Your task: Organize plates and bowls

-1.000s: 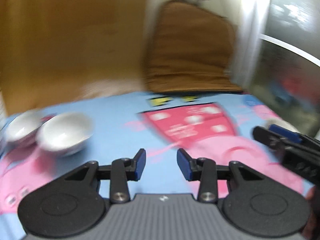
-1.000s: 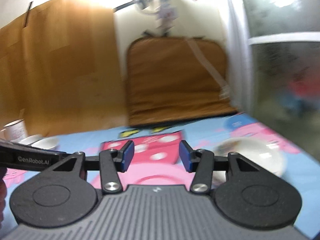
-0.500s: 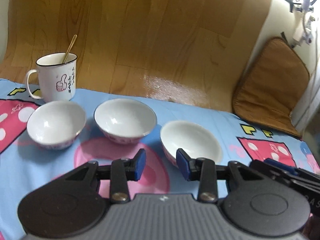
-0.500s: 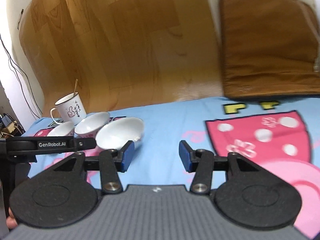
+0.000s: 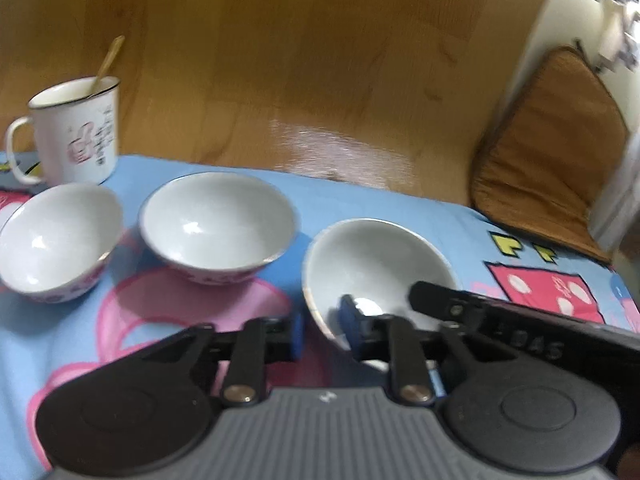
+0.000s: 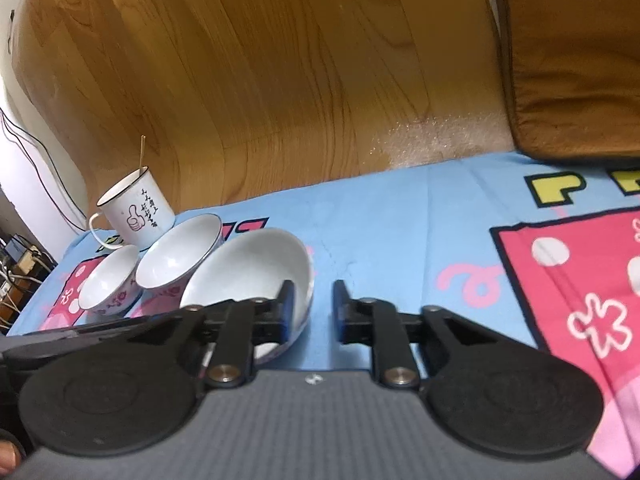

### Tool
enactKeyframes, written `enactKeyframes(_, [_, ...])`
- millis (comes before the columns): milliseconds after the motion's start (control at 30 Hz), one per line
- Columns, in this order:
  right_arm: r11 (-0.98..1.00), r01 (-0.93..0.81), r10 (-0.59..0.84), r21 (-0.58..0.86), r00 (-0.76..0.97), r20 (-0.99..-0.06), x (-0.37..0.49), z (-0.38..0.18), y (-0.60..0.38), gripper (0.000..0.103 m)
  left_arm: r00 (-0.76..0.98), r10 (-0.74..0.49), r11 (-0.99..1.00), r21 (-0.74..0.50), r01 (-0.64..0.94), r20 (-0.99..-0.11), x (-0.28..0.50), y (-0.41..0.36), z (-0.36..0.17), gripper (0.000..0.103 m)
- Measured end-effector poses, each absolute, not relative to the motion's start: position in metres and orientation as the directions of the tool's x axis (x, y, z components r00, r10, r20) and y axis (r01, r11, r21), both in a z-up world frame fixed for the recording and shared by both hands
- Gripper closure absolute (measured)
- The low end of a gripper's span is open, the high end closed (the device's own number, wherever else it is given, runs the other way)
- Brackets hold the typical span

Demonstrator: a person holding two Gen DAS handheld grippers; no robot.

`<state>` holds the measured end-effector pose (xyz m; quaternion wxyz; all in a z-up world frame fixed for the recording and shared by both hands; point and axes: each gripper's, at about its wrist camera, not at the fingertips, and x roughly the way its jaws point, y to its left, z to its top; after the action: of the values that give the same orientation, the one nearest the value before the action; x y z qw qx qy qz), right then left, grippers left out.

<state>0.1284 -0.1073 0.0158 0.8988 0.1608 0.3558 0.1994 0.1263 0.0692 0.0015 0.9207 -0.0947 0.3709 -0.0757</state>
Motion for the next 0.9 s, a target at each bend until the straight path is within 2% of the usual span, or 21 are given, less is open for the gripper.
enactKeyframes(67, [0.879, -0.236, 0.455, 0.415, 0.677, -0.579, 0.122, 0.017, -0.109, 0.092, 0.714, -0.195, 0.977, -0.197, 0.082, -0.673, 0.123, 0.060, 0.004, 0.087])
enactKeyframes(233, [0.896, -0.187, 0.401, 0.403, 0.731, -0.553, 0.099, 0.026, -0.140, 0.092, 0.660, -0.316, 0.943, -0.300, 0.141, -0.682, 0.120, 0.041, 0.010, 0.088])
enactKeyframes(567, [0.951, 0.017, 0.156, 0.310, 0.837, -0.524, 0.037, 0.030, -0.236, 0.091, 0.582, -0.463, 0.882, -0.278, 0.381, -0.668, 0.113, -0.081, 0.023, 0.087])
enactKeyframes(900, [0.937, 0.159, 0.033, 0.312, 0.847, -0.530, 0.031, 0.008, -0.287, 0.089, 0.525, -0.483, 0.855, -0.247, 0.457, -0.700, 0.122, -0.154, 0.011, 0.087])
